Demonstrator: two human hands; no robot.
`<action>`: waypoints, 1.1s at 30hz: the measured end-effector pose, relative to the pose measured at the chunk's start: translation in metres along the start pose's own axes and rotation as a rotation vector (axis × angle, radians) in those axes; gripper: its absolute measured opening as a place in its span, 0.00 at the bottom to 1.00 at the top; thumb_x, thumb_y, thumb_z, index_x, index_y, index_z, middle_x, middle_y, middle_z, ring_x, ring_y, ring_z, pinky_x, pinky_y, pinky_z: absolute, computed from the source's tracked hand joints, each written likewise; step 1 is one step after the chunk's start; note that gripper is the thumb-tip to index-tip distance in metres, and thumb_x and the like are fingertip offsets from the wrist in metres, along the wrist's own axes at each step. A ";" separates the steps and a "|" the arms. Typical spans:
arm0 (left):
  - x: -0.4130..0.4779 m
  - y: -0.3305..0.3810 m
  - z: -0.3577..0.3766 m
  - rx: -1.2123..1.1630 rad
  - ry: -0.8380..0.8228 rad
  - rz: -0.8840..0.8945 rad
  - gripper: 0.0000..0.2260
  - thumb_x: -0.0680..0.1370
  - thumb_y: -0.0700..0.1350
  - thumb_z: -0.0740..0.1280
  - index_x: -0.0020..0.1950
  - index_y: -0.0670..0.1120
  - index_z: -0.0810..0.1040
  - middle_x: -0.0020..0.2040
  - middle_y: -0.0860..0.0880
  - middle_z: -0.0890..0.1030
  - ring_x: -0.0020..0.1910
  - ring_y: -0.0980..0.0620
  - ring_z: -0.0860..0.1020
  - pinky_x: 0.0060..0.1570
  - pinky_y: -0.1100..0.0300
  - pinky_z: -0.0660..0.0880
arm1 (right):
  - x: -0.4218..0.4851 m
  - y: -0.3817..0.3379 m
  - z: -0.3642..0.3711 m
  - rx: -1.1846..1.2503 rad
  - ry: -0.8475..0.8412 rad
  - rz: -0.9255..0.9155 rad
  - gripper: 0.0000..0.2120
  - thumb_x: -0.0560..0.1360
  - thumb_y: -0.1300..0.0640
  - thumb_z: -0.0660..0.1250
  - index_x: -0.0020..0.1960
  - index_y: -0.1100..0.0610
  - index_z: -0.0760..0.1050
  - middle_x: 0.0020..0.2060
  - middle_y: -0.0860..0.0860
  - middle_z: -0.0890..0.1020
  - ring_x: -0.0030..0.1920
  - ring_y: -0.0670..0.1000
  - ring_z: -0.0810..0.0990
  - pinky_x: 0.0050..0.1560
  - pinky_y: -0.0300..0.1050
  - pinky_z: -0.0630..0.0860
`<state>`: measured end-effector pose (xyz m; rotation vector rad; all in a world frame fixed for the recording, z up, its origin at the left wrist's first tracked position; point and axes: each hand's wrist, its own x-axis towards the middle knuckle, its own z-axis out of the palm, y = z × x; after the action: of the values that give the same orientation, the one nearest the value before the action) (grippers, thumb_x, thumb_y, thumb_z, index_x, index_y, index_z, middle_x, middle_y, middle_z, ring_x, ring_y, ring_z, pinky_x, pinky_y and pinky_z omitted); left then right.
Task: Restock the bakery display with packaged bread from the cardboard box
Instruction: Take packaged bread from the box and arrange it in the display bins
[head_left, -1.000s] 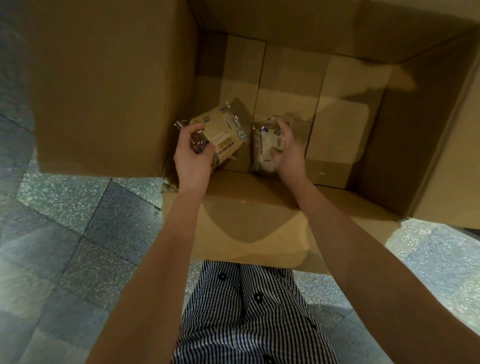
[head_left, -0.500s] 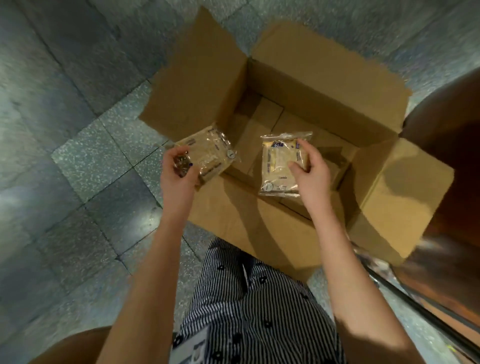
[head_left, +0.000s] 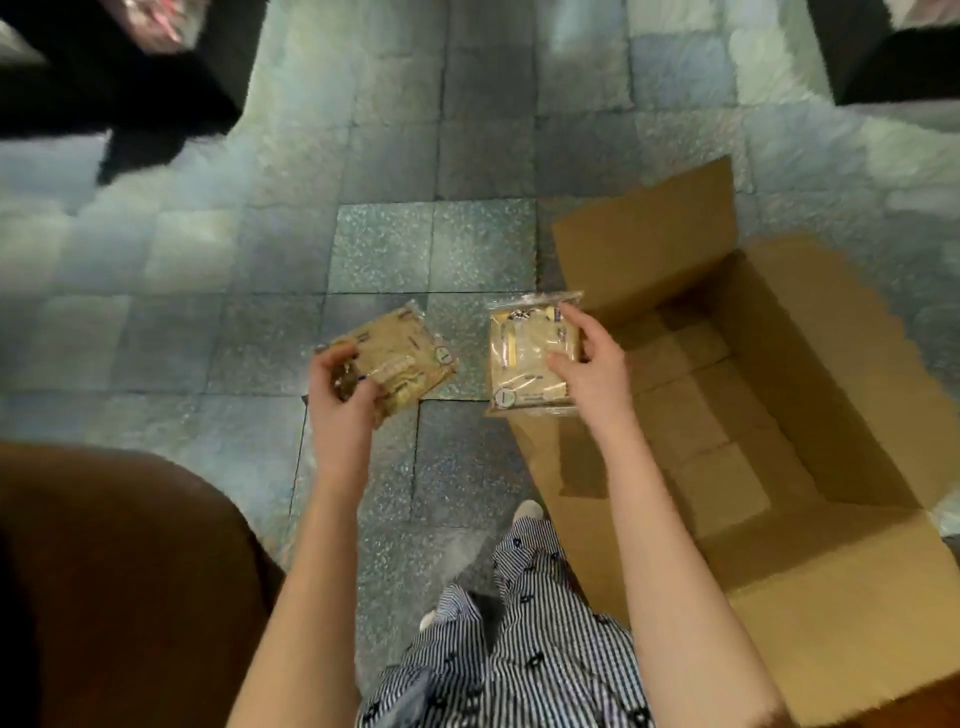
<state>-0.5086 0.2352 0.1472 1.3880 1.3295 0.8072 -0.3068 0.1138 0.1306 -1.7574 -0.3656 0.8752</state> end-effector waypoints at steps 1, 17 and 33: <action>-0.006 -0.002 -0.019 -0.003 0.053 0.009 0.16 0.76 0.30 0.62 0.59 0.46 0.72 0.52 0.55 0.75 0.45 0.66 0.76 0.43 0.71 0.74 | -0.006 -0.005 0.014 -0.026 -0.046 -0.031 0.28 0.74 0.69 0.69 0.70 0.48 0.72 0.66 0.44 0.75 0.67 0.46 0.72 0.70 0.52 0.70; -0.245 -0.107 -0.339 -0.166 0.741 -0.081 0.17 0.76 0.31 0.62 0.60 0.48 0.73 0.54 0.54 0.75 0.48 0.57 0.74 0.44 0.71 0.72 | -0.277 0.020 0.223 -0.237 -0.757 -0.251 0.31 0.74 0.72 0.65 0.73 0.50 0.69 0.63 0.49 0.76 0.57 0.45 0.78 0.55 0.38 0.79; -0.510 -0.200 -0.546 -0.298 1.609 -0.238 0.20 0.78 0.31 0.62 0.62 0.52 0.75 0.58 0.51 0.77 0.46 0.59 0.74 0.44 0.71 0.71 | -0.556 0.097 0.415 -0.434 -1.435 -0.367 0.28 0.75 0.67 0.68 0.69 0.46 0.72 0.63 0.42 0.75 0.55 0.36 0.76 0.45 0.28 0.76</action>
<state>-1.1674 -0.1671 0.1906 0.0759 2.2734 1.9925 -0.9976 0.0158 0.1937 -1.0373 -1.8306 1.7392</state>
